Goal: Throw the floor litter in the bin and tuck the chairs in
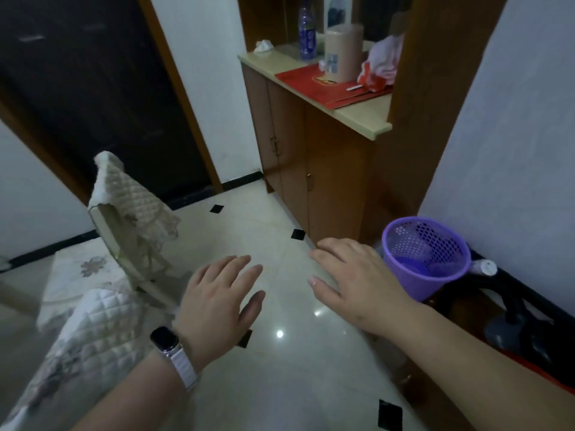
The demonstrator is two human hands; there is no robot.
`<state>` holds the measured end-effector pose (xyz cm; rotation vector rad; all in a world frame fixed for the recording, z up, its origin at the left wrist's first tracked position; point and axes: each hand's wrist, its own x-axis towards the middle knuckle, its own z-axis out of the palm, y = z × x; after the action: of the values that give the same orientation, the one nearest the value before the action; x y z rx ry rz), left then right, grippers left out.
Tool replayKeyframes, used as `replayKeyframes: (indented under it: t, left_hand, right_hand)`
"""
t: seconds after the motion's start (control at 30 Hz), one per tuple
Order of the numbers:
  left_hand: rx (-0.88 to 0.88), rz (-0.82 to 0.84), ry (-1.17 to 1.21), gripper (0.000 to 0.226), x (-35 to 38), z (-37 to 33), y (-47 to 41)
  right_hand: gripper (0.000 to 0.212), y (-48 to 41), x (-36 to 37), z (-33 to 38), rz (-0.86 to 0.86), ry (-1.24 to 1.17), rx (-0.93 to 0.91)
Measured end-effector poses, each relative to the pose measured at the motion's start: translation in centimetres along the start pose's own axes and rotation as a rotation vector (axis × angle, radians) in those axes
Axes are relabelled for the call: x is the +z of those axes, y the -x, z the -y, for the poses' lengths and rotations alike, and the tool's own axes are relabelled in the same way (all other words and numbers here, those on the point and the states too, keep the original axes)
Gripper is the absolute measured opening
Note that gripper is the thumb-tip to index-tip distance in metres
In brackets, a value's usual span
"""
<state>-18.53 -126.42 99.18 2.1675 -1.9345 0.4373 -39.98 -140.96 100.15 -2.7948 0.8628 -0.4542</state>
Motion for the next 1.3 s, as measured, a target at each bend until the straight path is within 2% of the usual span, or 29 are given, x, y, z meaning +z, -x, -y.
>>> replayKeyframes:
  t: [0.17, 0.33, 0.47, 0.73, 1.0, 1.3]
  left_hand:
    - [-0.069, 0.021, 0.021, 0.044, 2.7, 3.9, -3.7]
    - [-0.080, -0.051, 0.091, 0.043, 7.6, 9.5, -8.4]
    - [-0.105, -0.051, 0.137, 0.044, 10.6, 16.9, -12.4]
    - [-0.172, -0.071, 0.142, 0.044, 12.9, 32.0, -19.9]
    - [-0.214, -0.076, 0.157, 0.043, 15.6, 39.0, -24.7]
    - [-0.315, -0.011, 0.057, 0.041, 19.3, 46.2, -32.4]
  right_hand:
    - [0.050, -6.2, 2.7, -1.3, 0.031, -0.034, -0.044]
    - [0.046, -14.1, 6.0, -2.3, 0.049, -0.004, -0.034]
    - [0.049, -23.2, 8.6, -1.3, 0.117, 0.018, -0.013]
    - [0.047, -39.1, 11.2, 2.5, 0.143, 0.051, -0.057]
    - [0.048, -49.0, 14.2, 1.8, 0.175, 0.074, -0.079]
    - [0.052, -62.3, 18.7, -0.8, 0.227, -0.053, -0.195]
